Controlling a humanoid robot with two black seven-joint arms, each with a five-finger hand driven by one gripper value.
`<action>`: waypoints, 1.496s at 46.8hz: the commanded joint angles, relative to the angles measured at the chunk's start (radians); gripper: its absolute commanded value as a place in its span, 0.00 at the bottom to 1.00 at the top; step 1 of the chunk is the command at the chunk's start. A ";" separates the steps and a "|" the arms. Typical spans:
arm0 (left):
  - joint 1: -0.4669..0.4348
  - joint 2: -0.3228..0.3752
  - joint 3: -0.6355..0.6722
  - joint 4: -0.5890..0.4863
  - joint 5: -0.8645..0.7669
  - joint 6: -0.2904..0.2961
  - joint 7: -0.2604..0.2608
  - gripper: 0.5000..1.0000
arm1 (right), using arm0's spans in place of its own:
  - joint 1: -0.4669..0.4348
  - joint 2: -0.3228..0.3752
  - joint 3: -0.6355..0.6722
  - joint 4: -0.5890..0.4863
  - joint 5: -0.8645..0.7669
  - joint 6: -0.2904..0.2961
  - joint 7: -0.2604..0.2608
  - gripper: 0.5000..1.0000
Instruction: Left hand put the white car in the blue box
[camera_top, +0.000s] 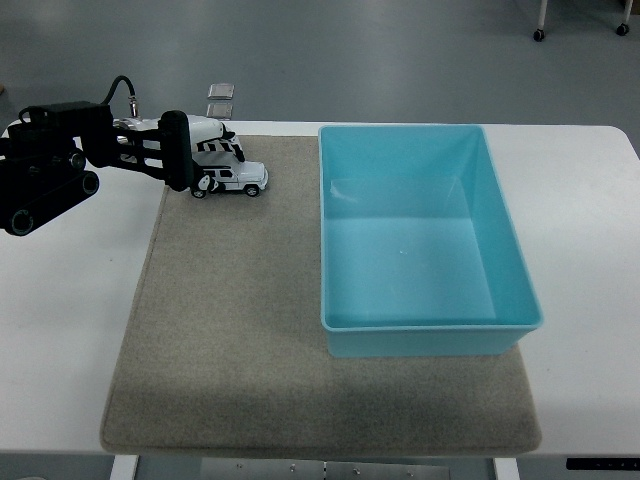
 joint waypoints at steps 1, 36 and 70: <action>-0.005 0.001 -0.002 -0.001 -0.005 0.000 -0.001 0.03 | 0.000 0.000 0.000 0.000 0.000 0.000 0.000 0.87; -0.115 -0.006 -0.055 -0.009 -0.017 0.000 -0.001 0.05 | 0.000 0.000 0.000 0.000 0.000 0.000 0.000 0.87; -0.147 -0.063 -0.092 -0.205 -0.016 -0.003 -0.001 0.08 | 0.000 0.000 0.000 0.000 0.000 0.000 0.000 0.87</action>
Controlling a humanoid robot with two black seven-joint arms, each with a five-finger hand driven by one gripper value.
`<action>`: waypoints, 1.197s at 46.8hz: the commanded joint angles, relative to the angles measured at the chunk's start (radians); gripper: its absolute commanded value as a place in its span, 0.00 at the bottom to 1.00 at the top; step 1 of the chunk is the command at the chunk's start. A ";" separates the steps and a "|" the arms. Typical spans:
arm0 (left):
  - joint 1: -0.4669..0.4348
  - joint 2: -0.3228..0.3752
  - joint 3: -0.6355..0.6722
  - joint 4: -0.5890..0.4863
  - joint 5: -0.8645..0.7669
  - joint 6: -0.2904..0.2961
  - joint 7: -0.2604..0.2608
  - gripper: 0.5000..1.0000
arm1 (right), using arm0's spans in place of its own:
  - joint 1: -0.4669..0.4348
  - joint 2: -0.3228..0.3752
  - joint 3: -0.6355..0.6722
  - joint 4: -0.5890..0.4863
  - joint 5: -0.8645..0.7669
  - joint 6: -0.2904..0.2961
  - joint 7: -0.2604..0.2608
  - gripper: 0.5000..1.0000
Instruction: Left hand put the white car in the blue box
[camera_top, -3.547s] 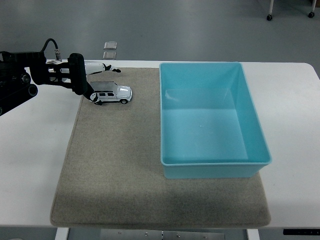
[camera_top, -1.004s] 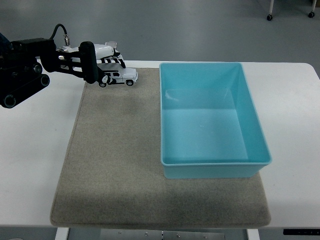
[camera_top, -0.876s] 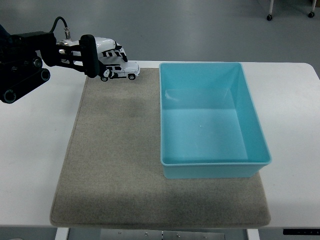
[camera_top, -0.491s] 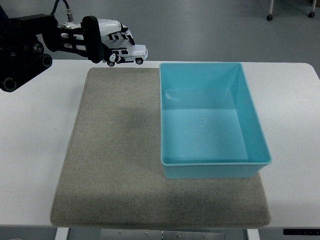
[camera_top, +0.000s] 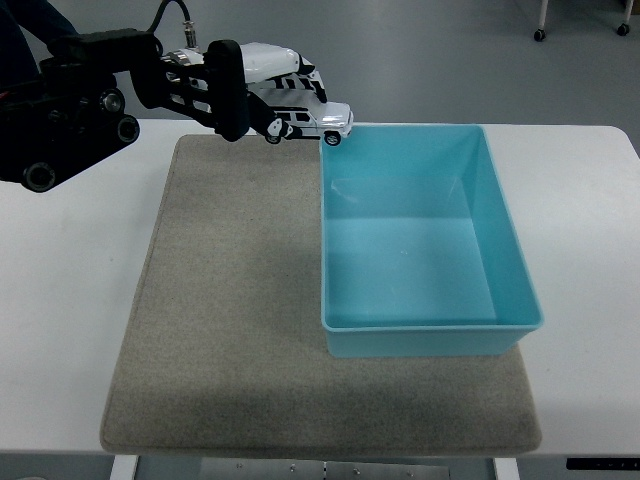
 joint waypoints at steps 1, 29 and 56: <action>0.000 -0.022 -0.001 -0.017 0.000 0.001 0.000 0.08 | 0.000 0.000 0.000 0.000 0.000 0.000 0.000 0.87; 0.016 -0.158 0.004 -0.015 0.005 0.004 0.000 0.14 | 0.000 0.000 0.002 0.000 -0.001 0.000 0.000 0.87; 0.078 -0.200 0.016 0.011 0.003 0.004 0.002 0.88 | 0.000 0.000 0.002 0.000 0.000 0.000 0.000 0.87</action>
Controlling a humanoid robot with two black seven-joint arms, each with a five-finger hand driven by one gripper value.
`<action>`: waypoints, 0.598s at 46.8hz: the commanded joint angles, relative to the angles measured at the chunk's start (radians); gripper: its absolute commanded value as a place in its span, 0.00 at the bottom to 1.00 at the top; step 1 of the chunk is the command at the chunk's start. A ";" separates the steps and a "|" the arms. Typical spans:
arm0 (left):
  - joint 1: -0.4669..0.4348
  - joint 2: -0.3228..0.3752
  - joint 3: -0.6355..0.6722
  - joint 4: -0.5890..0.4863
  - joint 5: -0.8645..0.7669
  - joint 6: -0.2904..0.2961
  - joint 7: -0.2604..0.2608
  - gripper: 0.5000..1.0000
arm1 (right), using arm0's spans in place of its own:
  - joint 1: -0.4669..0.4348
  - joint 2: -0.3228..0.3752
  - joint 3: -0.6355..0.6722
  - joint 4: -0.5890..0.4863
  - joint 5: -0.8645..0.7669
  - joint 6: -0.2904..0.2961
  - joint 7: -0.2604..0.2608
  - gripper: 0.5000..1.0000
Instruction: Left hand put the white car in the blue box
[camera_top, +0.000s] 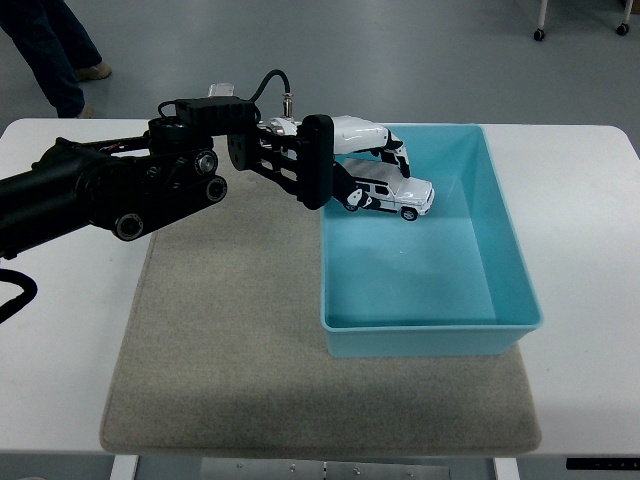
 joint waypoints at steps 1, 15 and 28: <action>0.007 0.000 -0.002 -0.001 -0.003 0.000 -0.001 0.88 | 0.000 0.000 0.000 0.000 0.001 0.000 0.000 0.87; 0.025 0.000 0.000 -0.001 -0.003 0.000 -0.001 0.92 | 0.000 0.000 0.000 0.000 0.001 0.000 0.000 0.87; 0.014 0.000 -0.005 0.057 -0.011 0.001 -0.003 0.92 | 0.000 0.000 0.000 0.000 0.001 0.000 0.000 0.87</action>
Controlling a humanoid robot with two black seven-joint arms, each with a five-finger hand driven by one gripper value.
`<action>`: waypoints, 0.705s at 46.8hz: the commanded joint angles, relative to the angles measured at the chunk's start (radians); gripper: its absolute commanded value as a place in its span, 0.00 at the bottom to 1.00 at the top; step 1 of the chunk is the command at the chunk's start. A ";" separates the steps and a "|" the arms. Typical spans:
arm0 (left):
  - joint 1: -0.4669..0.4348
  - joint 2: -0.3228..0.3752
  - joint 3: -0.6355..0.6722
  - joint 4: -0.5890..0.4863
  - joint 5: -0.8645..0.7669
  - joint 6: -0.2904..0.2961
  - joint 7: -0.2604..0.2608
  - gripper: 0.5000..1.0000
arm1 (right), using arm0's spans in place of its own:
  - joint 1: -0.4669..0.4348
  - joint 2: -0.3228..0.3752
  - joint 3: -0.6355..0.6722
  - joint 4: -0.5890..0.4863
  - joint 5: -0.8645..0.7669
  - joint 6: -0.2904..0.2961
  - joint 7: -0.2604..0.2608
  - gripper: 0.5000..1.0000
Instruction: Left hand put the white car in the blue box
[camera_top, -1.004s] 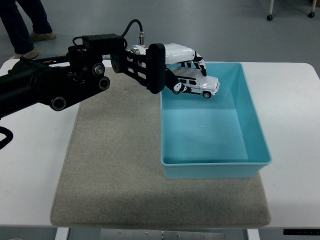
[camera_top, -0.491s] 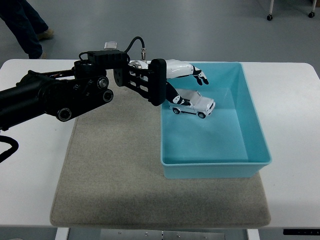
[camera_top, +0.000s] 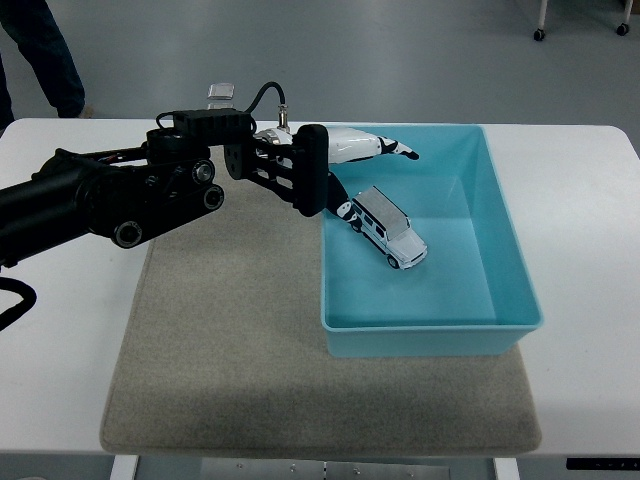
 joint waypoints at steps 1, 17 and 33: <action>-0.006 -0.002 -0.009 0.040 -0.003 0.003 -0.001 0.92 | 0.000 0.000 0.000 0.000 0.000 0.000 0.000 0.87; -0.052 0.000 -0.018 0.277 -0.236 0.072 -0.011 0.99 | 0.000 0.000 0.000 0.000 0.000 0.000 0.000 0.87; -0.035 0.003 -0.018 0.435 -0.526 0.100 -0.011 0.99 | 0.000 0.000 0.000 0.000 0.000 0.000 0.000 0.87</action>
